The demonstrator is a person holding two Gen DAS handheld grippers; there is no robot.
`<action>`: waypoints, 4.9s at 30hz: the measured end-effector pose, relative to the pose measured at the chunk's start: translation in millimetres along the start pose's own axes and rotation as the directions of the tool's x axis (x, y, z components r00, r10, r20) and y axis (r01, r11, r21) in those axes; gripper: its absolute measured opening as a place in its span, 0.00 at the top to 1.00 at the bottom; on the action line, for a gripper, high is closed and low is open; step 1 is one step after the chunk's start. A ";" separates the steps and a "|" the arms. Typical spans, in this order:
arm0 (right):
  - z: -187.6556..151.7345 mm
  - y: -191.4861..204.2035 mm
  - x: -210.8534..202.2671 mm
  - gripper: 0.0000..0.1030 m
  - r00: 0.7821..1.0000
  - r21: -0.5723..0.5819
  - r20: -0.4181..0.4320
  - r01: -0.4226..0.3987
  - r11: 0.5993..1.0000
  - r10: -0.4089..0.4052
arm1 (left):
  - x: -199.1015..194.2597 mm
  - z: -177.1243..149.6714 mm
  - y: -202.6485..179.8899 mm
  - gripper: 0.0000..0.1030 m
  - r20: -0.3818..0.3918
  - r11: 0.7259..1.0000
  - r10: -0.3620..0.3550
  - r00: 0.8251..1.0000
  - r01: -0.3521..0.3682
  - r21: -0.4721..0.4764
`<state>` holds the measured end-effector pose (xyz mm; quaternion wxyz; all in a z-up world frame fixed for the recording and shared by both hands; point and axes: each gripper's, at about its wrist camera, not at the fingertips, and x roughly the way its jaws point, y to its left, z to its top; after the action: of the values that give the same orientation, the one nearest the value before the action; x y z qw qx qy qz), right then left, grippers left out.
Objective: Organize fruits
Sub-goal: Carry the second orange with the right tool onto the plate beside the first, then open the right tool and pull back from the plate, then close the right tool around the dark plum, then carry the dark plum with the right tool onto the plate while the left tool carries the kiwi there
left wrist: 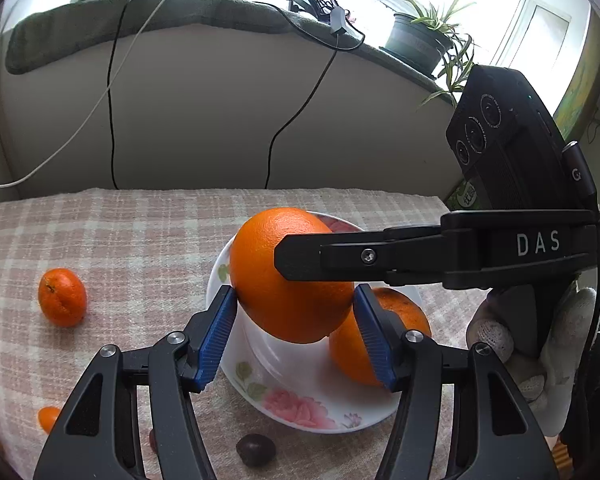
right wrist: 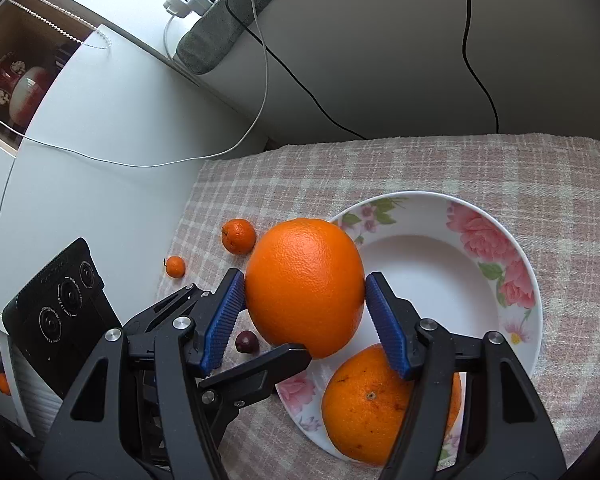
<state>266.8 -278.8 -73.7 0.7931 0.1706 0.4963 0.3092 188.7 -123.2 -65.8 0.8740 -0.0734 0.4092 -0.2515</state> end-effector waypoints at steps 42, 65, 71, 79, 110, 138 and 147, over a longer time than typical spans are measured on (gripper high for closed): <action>1.7 0.5 -36.0 0.31 0.993 0.025 0.075 0.091 0.996 -0.093 | -3.9 3.6 -16.2 0.44 0.002 0.998 0.040 0.999 -0.040 0.045; -89.3 103.7 -50.2 0.24 0.909 -0.333 0.307 0.381 0.862 -0.283 | -114.4 -59.2 51.2 0.42 0.103 0.966 0.259 0.960 -0.256 -0.045; -113.2 126.8 -34.6 0.24 0.920 -0.398 0.299 0.361 0.843 -0.253 | -131.6 -90.9 75.7 0.42 0.093 0.951 0.307 0.947 -0.301 -0.065; -144.0 148.6 0.7 0.25 0.946 -0.484 0.218 0.318 0.815 -0.240 | -149.5 -133.5 108.7 0.65 0.052 0.929 0.357 0.933 -0.348 -0.124; -139.1 163.8 105.6 0.57 0.971 -0.527 0.014 0.209 0.824 -0.238 | -137.2 -123.8 177.8 0.78 0.022 0.899 0.378 0.926 -0.361 -0.248; -134.7 161.2 112.1 0.72 0.972 -0.502 -0.017 0.194 0.843 -0.234 | -138.8 -123.4 181.5 0.79 0.055 0.903 0.350 0.935 -0.321 -0.285; -129.3 156.6 85.0 0.73 0.977 -0.478 0.025 0.196 0.856 -0.210 | -147.0 -121.3 159.4 0.79 0.095 0.924 0.308 0.947 -0.273 -0.268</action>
<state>127.9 -109.8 -99.3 0.8317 -0.0876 0.4309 0.3391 78.8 97.2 -98.7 0.9109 -0.1389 0.3839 -0.0593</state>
